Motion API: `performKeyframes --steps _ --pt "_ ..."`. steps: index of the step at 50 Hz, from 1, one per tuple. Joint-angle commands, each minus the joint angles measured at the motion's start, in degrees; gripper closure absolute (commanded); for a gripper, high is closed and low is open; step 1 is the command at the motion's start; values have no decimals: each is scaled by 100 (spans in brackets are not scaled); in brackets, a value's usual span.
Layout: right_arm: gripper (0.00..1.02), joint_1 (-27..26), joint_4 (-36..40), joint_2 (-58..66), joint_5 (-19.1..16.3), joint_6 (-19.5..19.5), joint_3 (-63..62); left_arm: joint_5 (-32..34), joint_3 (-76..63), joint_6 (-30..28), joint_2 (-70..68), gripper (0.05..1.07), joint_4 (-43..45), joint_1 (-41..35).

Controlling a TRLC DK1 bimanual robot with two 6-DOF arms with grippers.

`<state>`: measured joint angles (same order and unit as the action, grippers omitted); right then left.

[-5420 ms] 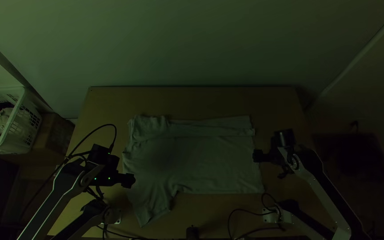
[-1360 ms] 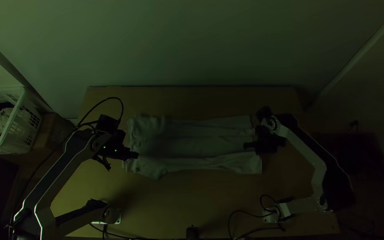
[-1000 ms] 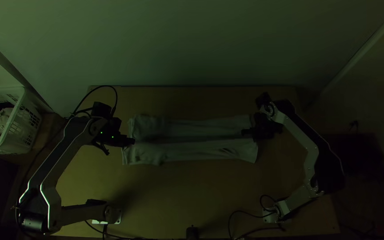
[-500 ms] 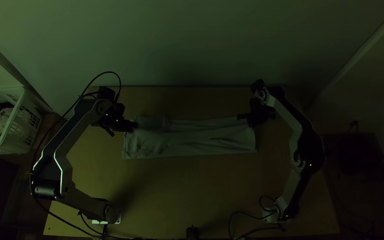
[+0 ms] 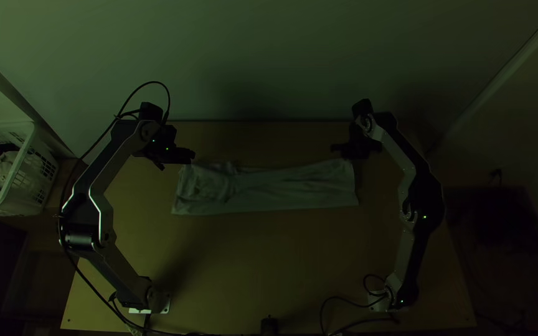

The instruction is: Fold the t-shirt

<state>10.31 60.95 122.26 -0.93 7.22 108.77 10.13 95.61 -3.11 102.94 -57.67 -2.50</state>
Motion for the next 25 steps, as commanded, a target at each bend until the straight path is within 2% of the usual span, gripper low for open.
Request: performKeyframes --steps 1,6,13,21,25 --pt "3 -2 216 -167 49 16 -23 147 -95 -119 7 9 -51 31" --pt "3 -2 330 -237 67 -28 -40 551 -386 -163 -274 9 124 136" --pt "2 -134 356 -501 58 33 -40 1263 -904 171 -731 9 854 523" --pt "3 -222 365 -888 5 236 -49 2520 -1792 443 -1214 9 1680 1129" --pt "3 -283 365 -1072 -232 315 -67 2713 -2170 338 -1311 9 1847 1331"
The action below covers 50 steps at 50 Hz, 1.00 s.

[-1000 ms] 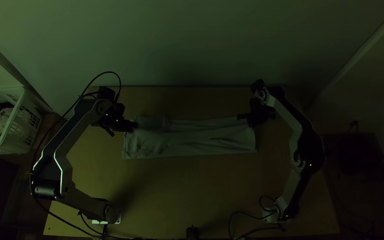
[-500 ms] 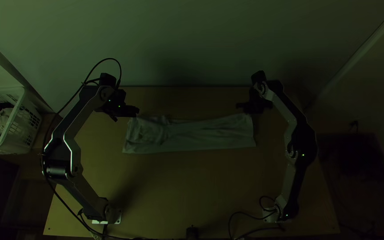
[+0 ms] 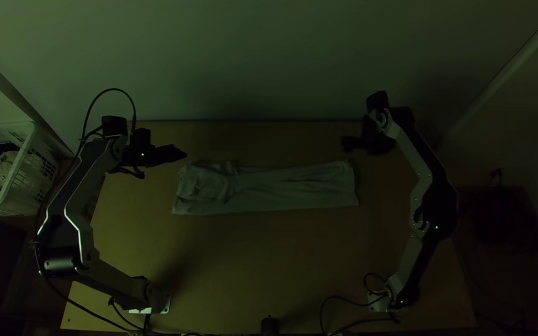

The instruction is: Fold the t-shirt

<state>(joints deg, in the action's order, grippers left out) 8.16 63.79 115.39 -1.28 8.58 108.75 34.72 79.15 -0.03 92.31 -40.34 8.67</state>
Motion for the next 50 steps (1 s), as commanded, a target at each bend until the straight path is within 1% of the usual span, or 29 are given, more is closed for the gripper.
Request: performKeyframes --steps 1,4,8,10,13,18,30,42,50 --pt "3 -113 81 -430 -294 197 -64 263 -612 -41 -258 9 140 250" --pt "3 -219 72 -562 -610 285 -56 272 -875 -313 -319 9 202 381" --pt "3 -438 37 -746 -1208 346 -64 290 -1253 -638 -451 9 369 540" --pt "3 -518 19 -843 -1375 364 -47 378 -1394 -770 -477 9 386 636" --pt "3 -614 2 -975 -1533 364 -47 474 -1561 -946 -469 9 386 751" --pt "3 -711 2 -1168 -1542 364 -38 589 -1772 -1298 -328 9 404 900" --pt "3 -755 11 -1555 -1542 373 -267 597 -1983 -1878 199 9 492 1041" --pt "3 -667 2 -1845 -1533 434 -521 835 -1930 -1974 577 9 395 1041" --pt "3 -623 2 -1977 -1533 469 -644 1072 -1930 -1816 771 9 325 865"
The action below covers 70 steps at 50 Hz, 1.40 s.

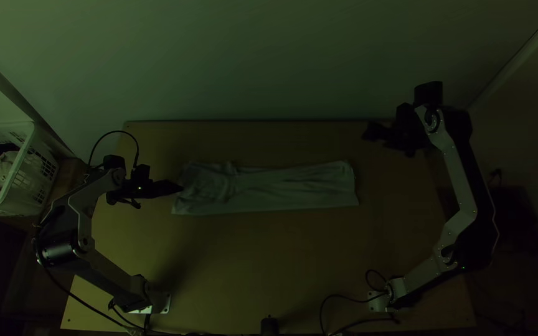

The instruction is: Fold the t-shirt

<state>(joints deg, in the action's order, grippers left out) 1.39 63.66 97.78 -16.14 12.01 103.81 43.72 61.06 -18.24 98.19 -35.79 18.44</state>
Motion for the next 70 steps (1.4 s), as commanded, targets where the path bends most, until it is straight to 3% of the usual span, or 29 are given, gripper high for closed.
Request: performKeyframes --steps 1,18,22,30,33,36,41,44,55,70 --pt "3 55 15 -233 -47 126 -168 189 -112 49 200 9 -130 -156" --pt "3 107 -29 -523 -12 135 -449 426 -68 1261 508 9 477 -1246" --pt "3 107 -90 -628 -12 135 -599 347 -59 1789 525 9 995 -1466" --pt "3 186 -170 -857 -12 161 -862 -180 55 2263 499 10 1399 -1729" --pt "3 204 -187 -910 -12 161 -933 -400 47 2263 490 17 1391 -1826" --pt "3 195 -222 -953 -3 144 -1003 -707 -6 2307 482 33 1373 -1905" --pt "3 160 -310 -1059 -3 117 -1126 -1314 -32 2703 464 83 1435 -1949" --pt "3 134 -372 -1129 -3 109 -1205 -1498 -15 2808 429 105 1505 -1923" --pt "3 19 -1013 -1419 15 100 -1820 -1964 3 2756 7 105 1311 -1457" --pt "3 -104 -1549 -1613 94 65 -2269 -2149 328 1815 -292 105 600 -270"
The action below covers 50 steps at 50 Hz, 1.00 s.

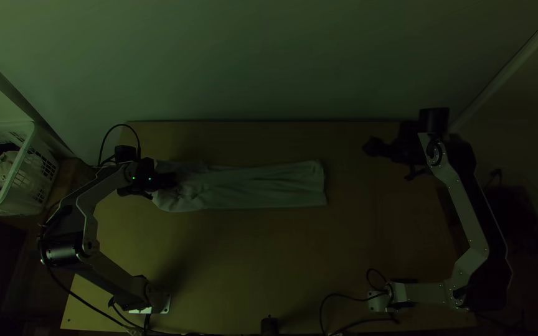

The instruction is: Fold the t-shirt

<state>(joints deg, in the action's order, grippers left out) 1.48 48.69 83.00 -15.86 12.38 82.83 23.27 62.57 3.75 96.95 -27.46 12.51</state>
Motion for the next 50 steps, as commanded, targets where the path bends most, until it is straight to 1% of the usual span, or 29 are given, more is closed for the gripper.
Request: performKeyframes --steps 1,11,16,19,23,31,37,44,50 --pt "3 -121 -61 -135 65 27 -197 -112 212 -436 -167 105 -268 392" --pt "3 -218 -272 -311 65 -8 -610 -314 608 -1166 -159 105 -514 981" --pt "3 -218 -272 -390 65 -43 -663 -437 950 -1333 -159 105 -796 1148" --pt "3 -227 -281 -408 74 -78 -671 -507 1170 -1500 -141 104 -1094 1157" --pt "3 -262 -281 -416 74 -96 -671 -736 1381 -1570 -167 104 -1314 1104" --pt "3 -358 -281 -513 74 -131 -830 -1052 1733 -1544 -466 105 -1701 673" --pt "3 -420 -281 -592 83 -175 -961 -1430 1891 -1456 -756 105 -1877 120" --pt "3 -552 -281 -662 74 -263 -1023 -1843 2225 -1280 -870 105 -2281 -566" --pt "3 -649 -281 -680 74 -307 -1058 -1966 2533 -1043 -870 105 -2624 -1111"
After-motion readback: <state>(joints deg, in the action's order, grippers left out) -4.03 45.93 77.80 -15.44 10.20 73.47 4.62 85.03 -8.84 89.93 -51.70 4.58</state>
